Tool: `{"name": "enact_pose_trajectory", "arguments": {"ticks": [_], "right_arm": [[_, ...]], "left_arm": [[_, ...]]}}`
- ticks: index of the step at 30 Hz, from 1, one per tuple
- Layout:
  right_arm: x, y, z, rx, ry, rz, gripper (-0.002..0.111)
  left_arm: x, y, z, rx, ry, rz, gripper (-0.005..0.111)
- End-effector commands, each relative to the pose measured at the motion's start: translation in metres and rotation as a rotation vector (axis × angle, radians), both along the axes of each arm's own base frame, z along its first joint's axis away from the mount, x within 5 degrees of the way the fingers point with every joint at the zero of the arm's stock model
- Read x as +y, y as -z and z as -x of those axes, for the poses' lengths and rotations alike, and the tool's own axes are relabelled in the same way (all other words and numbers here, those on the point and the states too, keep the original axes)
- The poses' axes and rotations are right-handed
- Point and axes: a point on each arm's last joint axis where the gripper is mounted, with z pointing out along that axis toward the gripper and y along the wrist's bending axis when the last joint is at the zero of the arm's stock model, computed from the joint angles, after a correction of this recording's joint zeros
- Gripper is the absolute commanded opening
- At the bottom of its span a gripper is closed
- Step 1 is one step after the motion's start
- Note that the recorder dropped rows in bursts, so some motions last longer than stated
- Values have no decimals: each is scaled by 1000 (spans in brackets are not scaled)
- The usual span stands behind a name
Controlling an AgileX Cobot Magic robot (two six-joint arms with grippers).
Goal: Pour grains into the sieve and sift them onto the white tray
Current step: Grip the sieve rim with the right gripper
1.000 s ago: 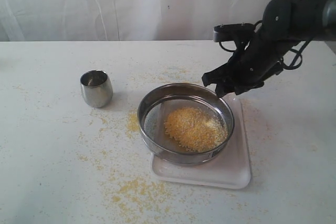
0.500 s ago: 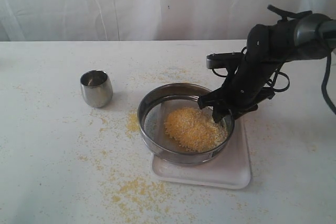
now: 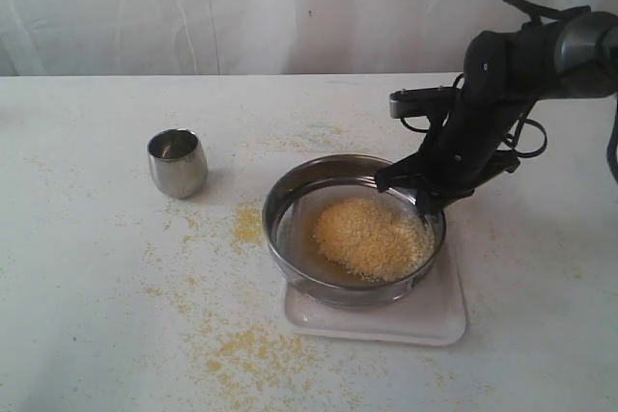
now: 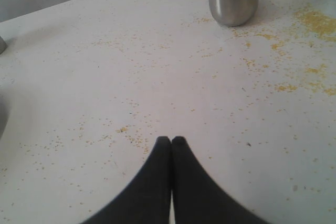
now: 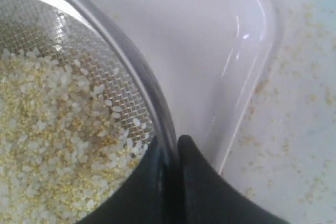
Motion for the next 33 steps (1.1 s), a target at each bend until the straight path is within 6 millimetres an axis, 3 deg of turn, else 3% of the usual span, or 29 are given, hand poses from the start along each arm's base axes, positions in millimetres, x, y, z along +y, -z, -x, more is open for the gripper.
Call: {"name": "enact_pose_trajectory", "arguments": {"ticks": [1,4,6,10,14,18,22,24,28,31,33], "right_arm": [[-11,-13,-5,-24,-31,23,0],[-13,-18,-6,-18,-121,51,0],[-24,-21,-16,-50,-78,47,0],[-33,-19,-8,71,-34,9,0],[-38,-21,-19,-10,-27,7,0],[-40,-21,-10,104,-25,-16,0],[-39,-21,-26,-51,-24,-31,0],[-40,-22,-28,-50,-4,-46,0],[-38,-13,-13,70,-55,-62,0],[-39,-6,-27,-76,-37,-62,0],[-43,-3,-28,-35,12,-82,0]], "left_arm": [[-1,1,0,-5,9,3,0],[-1,1,0,-5,9,3,0],[-1,1,0,-5,9,3,0],[-1,1,0,-5,9,3,0],[-1,1,0,-5,9,3,0],[-1,1,0,-5,9,3,0],[-1,1,0,-5,9,3,0],[-1,1,0,-5,9,3,0],[-1,1,0,-5,9,3,0],[-1,1,0,-5,9,3,0],[-1,1,0,-5,9,3,0]]}}
